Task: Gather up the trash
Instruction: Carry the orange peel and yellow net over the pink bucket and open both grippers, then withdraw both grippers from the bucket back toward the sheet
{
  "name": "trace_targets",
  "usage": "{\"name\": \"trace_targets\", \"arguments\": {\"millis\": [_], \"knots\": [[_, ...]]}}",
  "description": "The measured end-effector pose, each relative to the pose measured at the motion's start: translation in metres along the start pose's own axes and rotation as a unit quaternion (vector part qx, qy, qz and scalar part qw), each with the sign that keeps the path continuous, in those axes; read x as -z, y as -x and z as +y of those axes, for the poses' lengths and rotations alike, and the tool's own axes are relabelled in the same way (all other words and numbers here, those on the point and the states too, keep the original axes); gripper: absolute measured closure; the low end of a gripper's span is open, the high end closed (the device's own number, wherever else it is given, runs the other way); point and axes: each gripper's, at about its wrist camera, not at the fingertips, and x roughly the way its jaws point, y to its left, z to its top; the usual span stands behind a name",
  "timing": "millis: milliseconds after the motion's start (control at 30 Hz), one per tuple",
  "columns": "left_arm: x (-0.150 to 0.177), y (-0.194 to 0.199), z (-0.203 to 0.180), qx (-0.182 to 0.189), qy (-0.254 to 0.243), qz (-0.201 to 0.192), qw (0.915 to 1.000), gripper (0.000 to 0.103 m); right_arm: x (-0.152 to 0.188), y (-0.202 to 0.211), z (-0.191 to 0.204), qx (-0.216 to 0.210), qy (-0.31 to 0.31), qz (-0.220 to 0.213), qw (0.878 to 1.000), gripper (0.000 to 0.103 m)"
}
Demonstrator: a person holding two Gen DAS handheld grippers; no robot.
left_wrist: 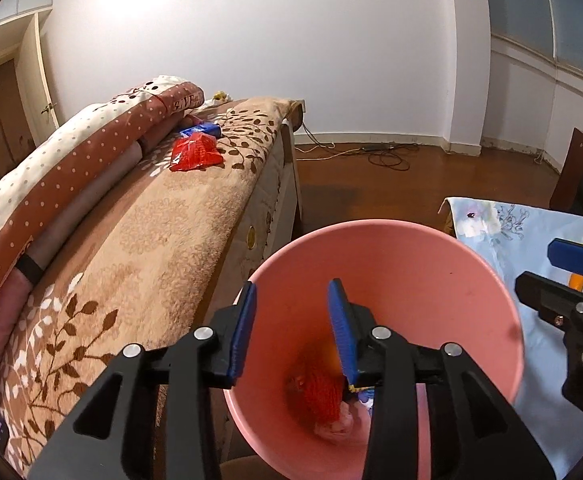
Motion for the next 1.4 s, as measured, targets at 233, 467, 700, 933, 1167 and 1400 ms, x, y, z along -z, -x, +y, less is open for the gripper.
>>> {"name": "trace_targets", "arguments": {"millis": [233,467,700,933,1167,1400], "knots": [[0.003,0.009,-0.012,0.0,-0.012,-0.003,0.9999,0.065,0.004,0.02,-0.015,0.001,-0.016,-0.02,1.0,0.059],[0.0,0.023,-0.016,-0.005,-0.008,-0.008,0.9999,0.065,0.01,0.041,-0.022,-0.005,-0.027,-0.038,0.999,0.059],[0.0,0.037,-0.019,-0.008,-0.004,-0.002,1.0,0.065,0.024,0.071,-0.032,-0.003,-0.04,-0.058,0.998,0.058],[0.013,0.056,-0.045,-0.012,-0.052,-0.003,0.9986,0.065,0.056,0.097,-0.062,0.013,-0.081,-0.049,0.995,0.058],[0.022,0.079,-0.075,0.005,-0.072,-0.023,0.9971,0.065,0.091,0.124,-0.096,0.039,-0.113,-0.05,0.992,0.058],[0.021,0.087,-0.098,0.03,-0.067,-0.03,0.9969,0.065,0.129,0.138,-0.145,0.06,-0.172,-0.045,0.982,0.058]]}}
